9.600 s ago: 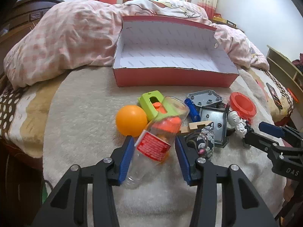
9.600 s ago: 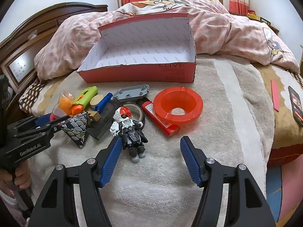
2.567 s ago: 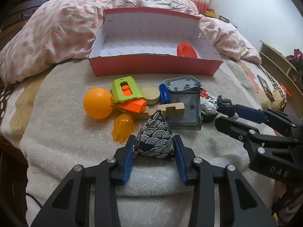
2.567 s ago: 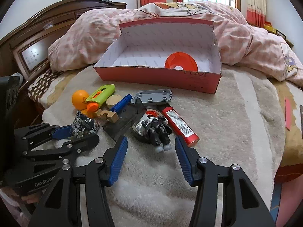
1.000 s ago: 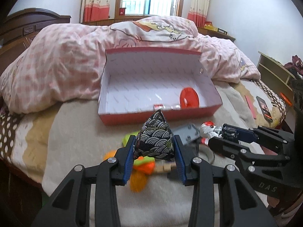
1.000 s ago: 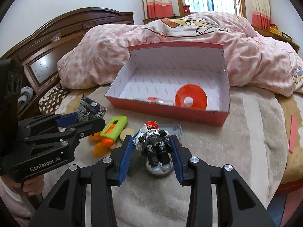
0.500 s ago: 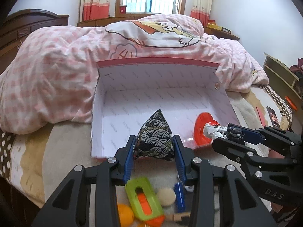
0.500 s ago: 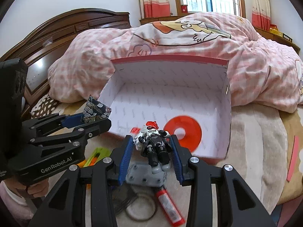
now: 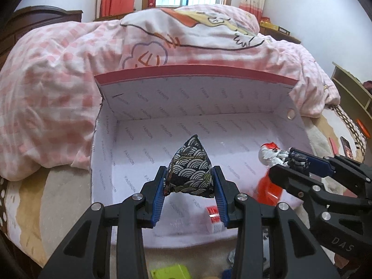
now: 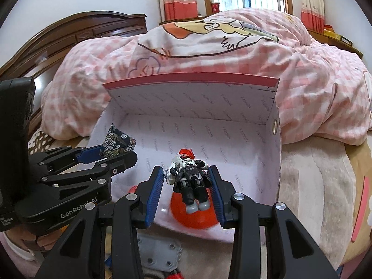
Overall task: Organize objects
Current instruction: 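Lower the pouch and figurine into the shoebox and open both grippers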
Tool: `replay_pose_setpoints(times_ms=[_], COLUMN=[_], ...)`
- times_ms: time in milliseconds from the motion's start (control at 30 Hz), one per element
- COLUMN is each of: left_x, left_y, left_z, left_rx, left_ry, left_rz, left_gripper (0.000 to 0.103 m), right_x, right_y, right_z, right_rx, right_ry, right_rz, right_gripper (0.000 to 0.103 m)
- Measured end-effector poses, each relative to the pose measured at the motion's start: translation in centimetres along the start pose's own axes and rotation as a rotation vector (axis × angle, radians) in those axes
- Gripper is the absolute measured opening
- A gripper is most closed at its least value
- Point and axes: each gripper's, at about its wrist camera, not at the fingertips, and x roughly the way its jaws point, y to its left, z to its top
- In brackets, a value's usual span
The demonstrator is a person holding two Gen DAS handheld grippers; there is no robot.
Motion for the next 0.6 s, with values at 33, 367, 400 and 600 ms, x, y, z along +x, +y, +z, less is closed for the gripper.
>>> replay_pose_setpoints(times_ms=[33,367,400,600], left_x=[0.3,2.9,3.1,3.3], left_y=[0.1,0.7,0.8,0.5], left_z=[0.1,0.8,0.8,0.6], left_rx=[-0.003,-0.032,-0.032,-0.024], left_ry=[0.005,0.039,0.043,0.045], left_rz=[0.002,0.034,0.043,0.052], left_gripper=[0.038,0.044,0.047,0.052], right_x=[0.2,1.9,2.0,1.9], right_y=[-0.1,-0.6,-0.6,-0.6], right_z=[0.1,0.8,0.8,0.7], right_rx=[0.000,0.005,0.005,-0.004], right_ry=[0.000,-0.005,-0.008,-0.025], right_rz=[-0.004,-0.031,-0.038,-0.081], right_gripper=[0.040,0.040,0.041,0.057])
